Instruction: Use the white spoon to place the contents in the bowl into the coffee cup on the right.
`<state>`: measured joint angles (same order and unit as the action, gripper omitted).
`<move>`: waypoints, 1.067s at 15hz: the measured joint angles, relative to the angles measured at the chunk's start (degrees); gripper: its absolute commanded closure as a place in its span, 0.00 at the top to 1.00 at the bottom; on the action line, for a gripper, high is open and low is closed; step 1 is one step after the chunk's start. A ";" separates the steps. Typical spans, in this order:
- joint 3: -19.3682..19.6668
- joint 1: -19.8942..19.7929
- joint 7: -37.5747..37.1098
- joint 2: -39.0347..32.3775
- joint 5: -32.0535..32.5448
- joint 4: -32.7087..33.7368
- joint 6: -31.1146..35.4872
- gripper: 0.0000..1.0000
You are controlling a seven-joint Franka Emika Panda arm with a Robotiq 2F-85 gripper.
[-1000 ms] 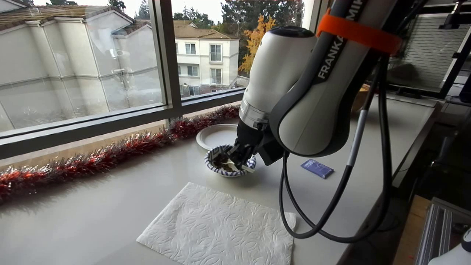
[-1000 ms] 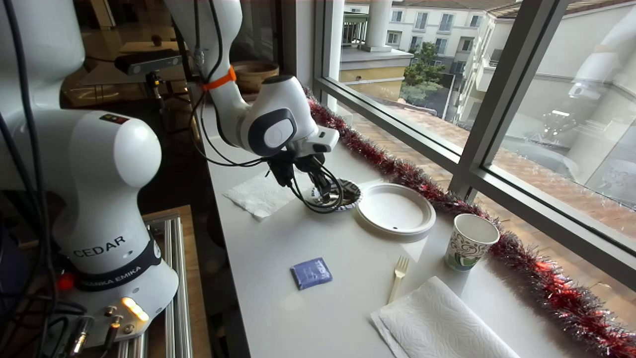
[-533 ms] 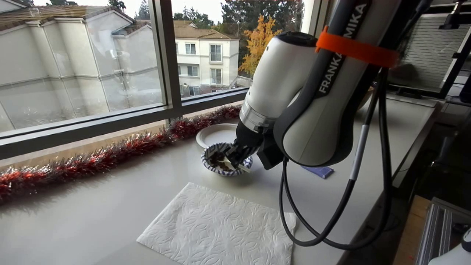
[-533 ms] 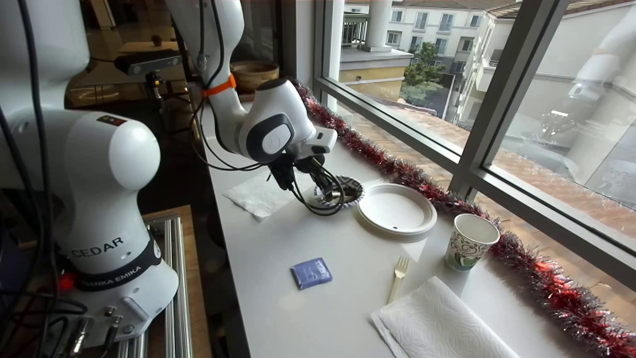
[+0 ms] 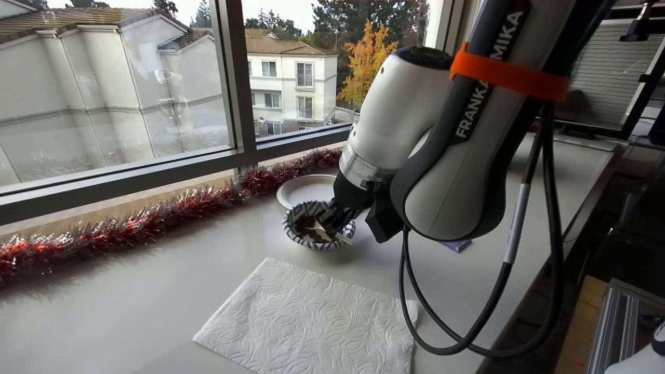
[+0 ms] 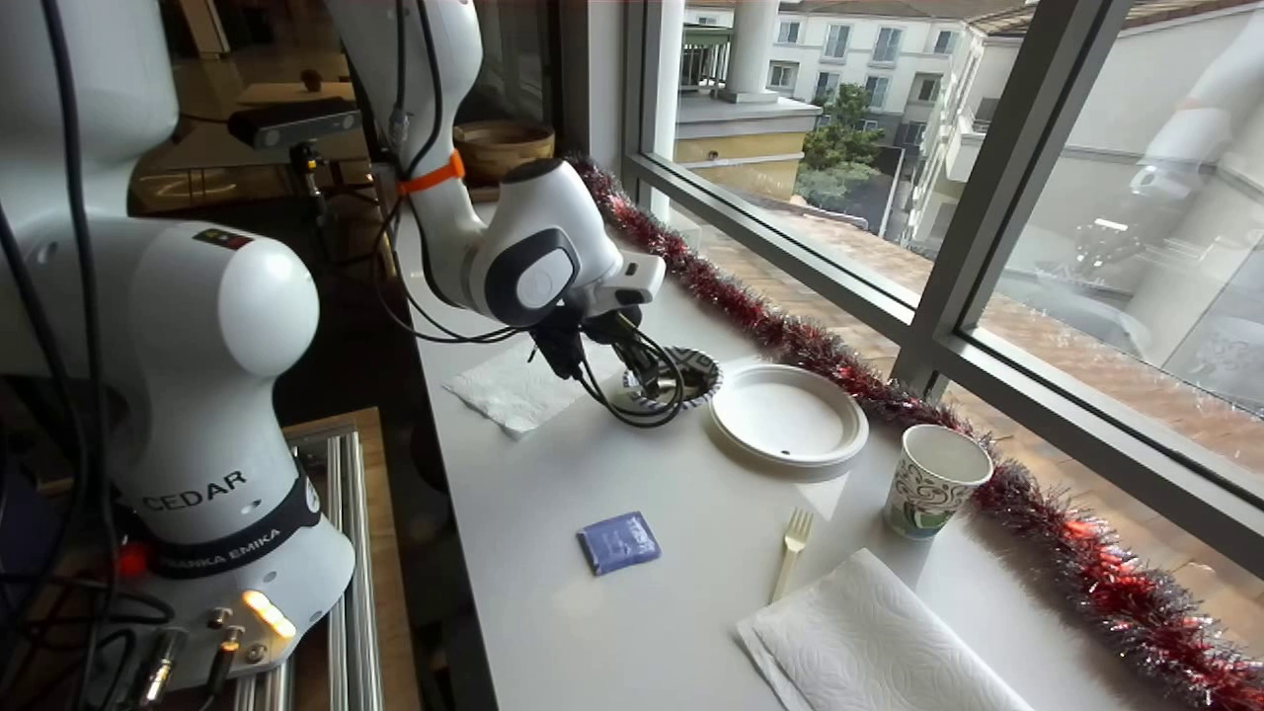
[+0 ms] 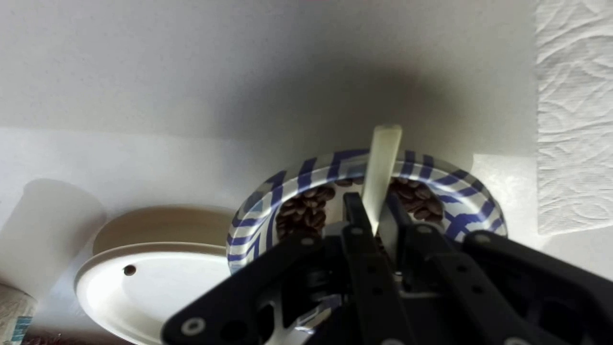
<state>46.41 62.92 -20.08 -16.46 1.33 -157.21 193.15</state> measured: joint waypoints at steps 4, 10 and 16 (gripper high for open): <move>0.42 0.98 0.63 0.00 0.00 0.00 0.02 0.03; 3.13 4.18 1.42 0.00 0.00 0.09 0.47 0.03; 7.13 8.30 2.20 0.00 0.00 0.11 0.59 0.03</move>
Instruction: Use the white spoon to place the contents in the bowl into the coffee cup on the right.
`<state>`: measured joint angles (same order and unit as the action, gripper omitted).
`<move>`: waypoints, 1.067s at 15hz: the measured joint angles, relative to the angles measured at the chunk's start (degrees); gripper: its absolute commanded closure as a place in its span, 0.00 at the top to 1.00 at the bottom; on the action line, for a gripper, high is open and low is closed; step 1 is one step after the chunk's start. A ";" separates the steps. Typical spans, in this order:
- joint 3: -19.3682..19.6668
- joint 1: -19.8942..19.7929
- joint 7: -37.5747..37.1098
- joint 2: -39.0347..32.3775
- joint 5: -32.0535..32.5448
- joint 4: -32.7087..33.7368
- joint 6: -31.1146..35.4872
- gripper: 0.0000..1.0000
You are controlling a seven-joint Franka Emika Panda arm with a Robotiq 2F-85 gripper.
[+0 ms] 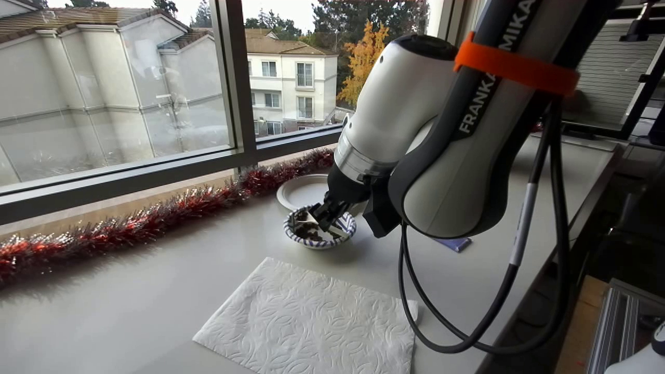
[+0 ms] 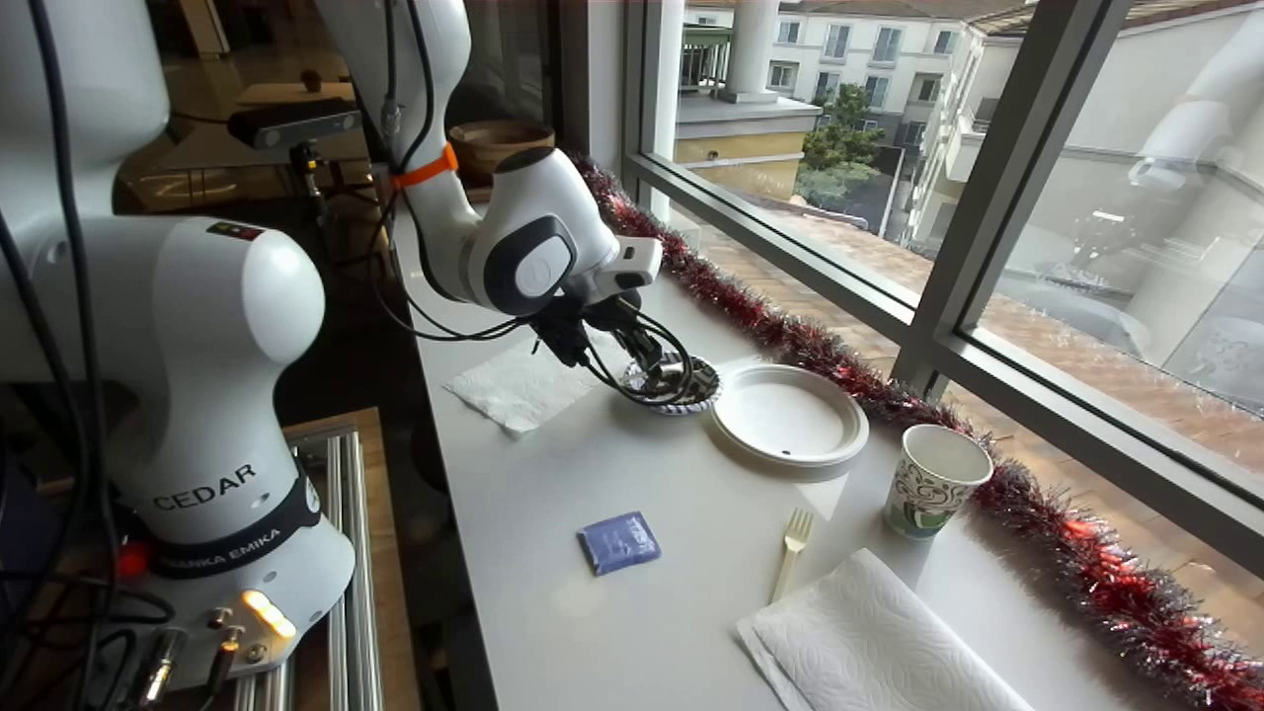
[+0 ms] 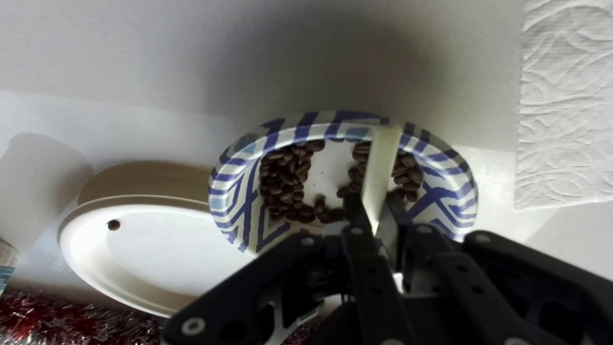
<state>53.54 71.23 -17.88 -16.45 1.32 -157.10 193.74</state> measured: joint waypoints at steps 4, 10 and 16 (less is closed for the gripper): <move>3.02 2.62 0.88 -0.01 0.00 0.00 0.09 0.03; 4.66 3.36 1.70 0.01 0.00 0.01 3.39 0.03; 7.55 4.35 2.30 0.24 0.00 0.03 7.51 0.03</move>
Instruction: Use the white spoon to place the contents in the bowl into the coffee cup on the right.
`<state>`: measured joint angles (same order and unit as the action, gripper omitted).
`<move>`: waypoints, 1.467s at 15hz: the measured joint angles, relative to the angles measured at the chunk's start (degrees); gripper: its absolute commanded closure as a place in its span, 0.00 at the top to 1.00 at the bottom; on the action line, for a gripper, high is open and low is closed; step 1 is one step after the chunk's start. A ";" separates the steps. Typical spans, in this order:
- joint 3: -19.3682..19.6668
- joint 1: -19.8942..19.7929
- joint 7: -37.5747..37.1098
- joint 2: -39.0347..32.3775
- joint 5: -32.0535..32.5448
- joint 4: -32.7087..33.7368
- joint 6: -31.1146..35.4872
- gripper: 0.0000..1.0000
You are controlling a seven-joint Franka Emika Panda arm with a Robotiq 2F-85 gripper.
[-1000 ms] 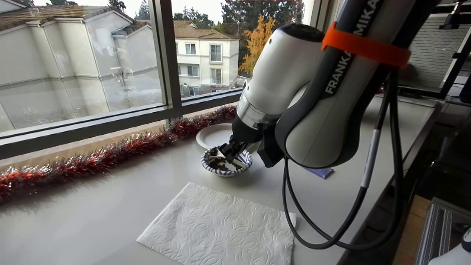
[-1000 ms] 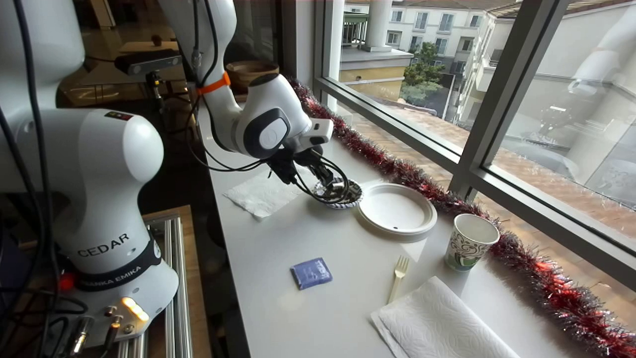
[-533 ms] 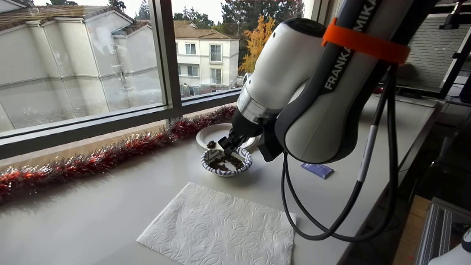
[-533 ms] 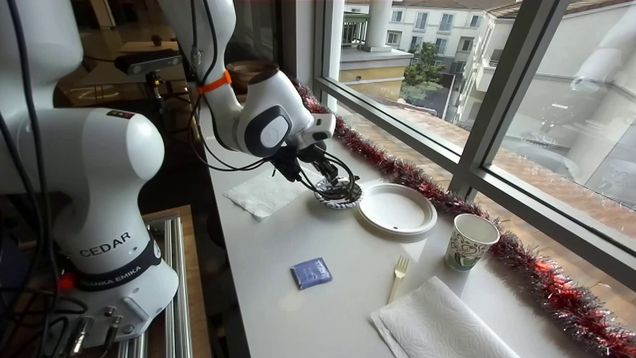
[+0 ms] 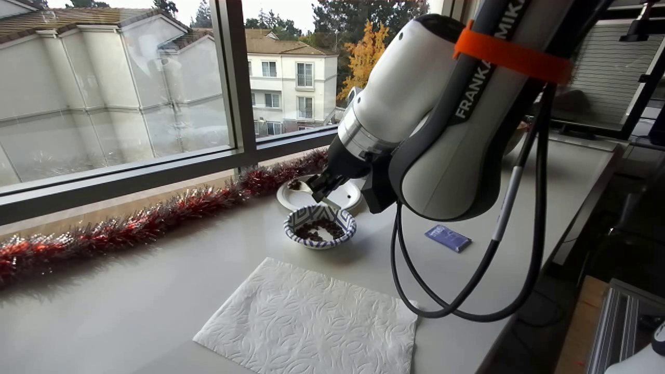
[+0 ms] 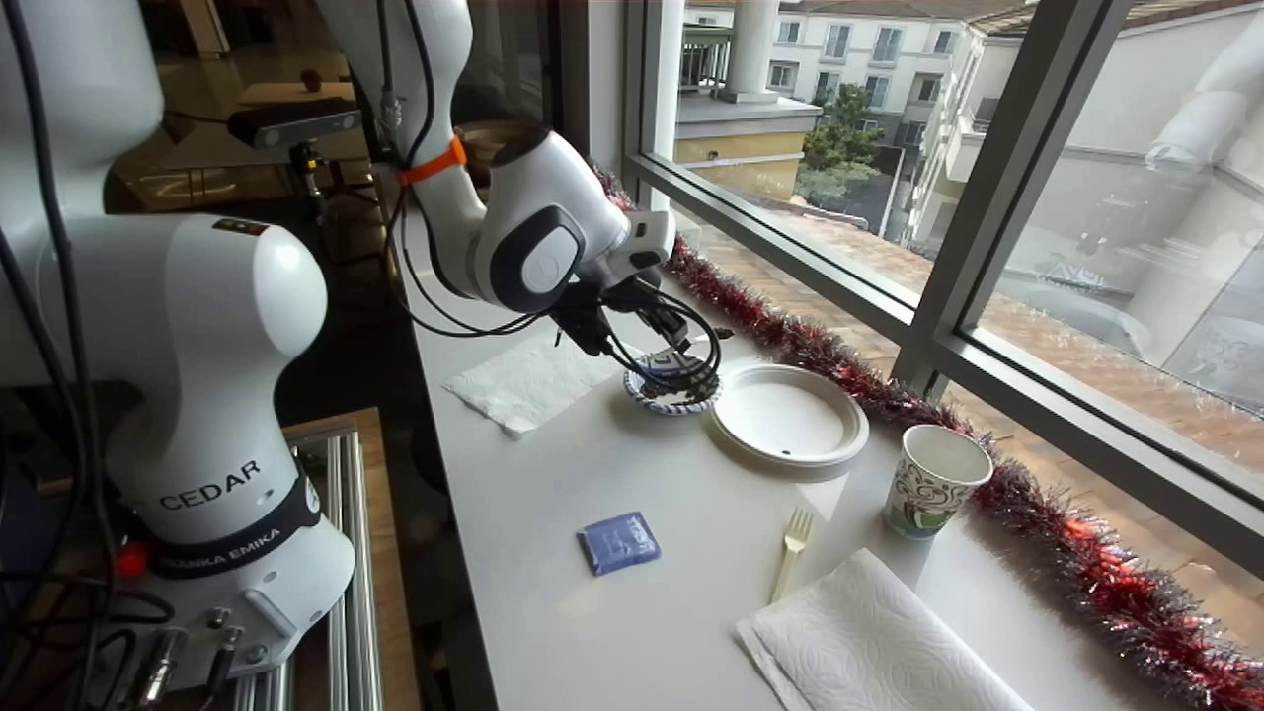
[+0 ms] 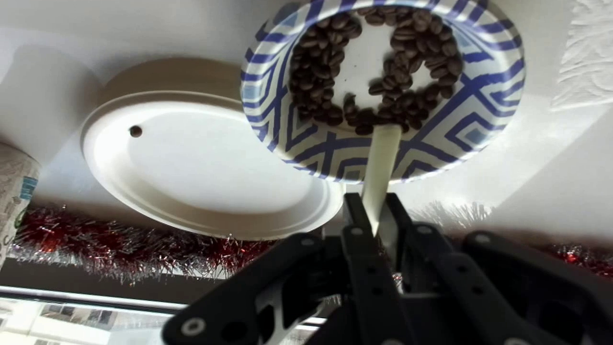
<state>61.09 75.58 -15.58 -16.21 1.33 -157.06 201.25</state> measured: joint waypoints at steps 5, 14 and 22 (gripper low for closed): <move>4.74 3.04 0.33 0.32 -0.04 0.00 2.60 0.03; 14.17 9.25 0.24 0.68 -0.95 -0.06 2.33 0.13; 14.15 9.27 0.23 0.74 -0.95 -0.05 2.33 0.03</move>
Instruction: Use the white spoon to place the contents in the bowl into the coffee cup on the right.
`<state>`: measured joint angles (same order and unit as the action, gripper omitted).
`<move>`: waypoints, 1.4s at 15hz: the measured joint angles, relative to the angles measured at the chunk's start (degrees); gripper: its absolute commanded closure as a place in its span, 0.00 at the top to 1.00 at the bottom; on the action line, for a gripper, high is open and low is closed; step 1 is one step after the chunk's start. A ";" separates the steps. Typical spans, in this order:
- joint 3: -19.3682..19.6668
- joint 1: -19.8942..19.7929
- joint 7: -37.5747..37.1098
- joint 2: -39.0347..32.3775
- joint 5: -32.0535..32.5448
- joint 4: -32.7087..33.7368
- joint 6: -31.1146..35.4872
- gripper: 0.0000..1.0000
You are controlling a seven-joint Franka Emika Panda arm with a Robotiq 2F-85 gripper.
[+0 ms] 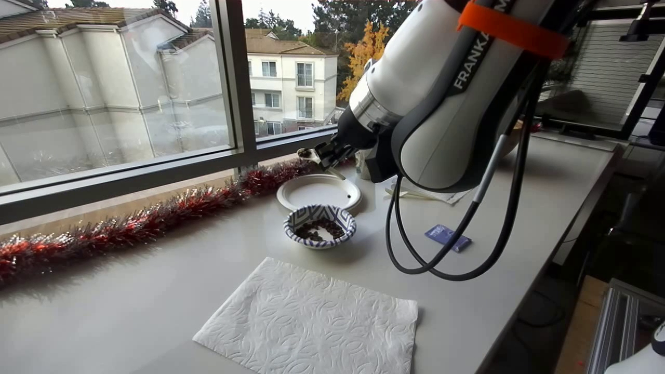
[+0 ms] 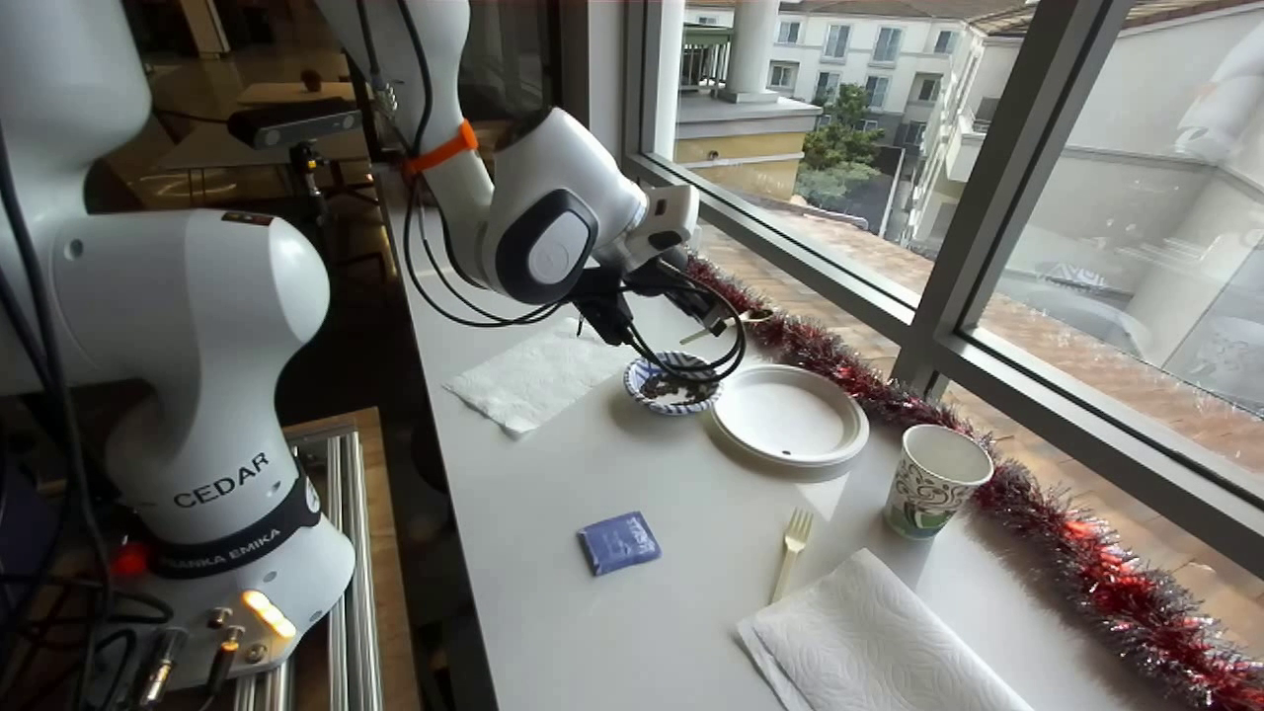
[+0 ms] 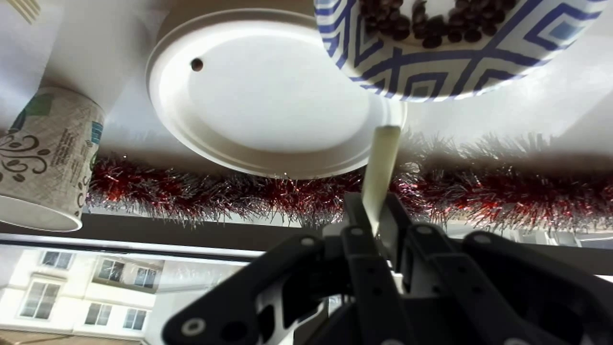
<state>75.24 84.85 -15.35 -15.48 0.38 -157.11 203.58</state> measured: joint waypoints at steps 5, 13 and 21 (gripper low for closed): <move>4.74 -0.46 0.04 1.04 0.04 0.66 -0.07 0.03; 12.27 -3.44 0.06 3.28 0.12 5.87 -6.65 0.03; 11.30 -11.02 -0.67 3.22 0.10 12.89 -17.53 0.03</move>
<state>86.55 73.83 -16.02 -12.25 0.48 -144.22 186.05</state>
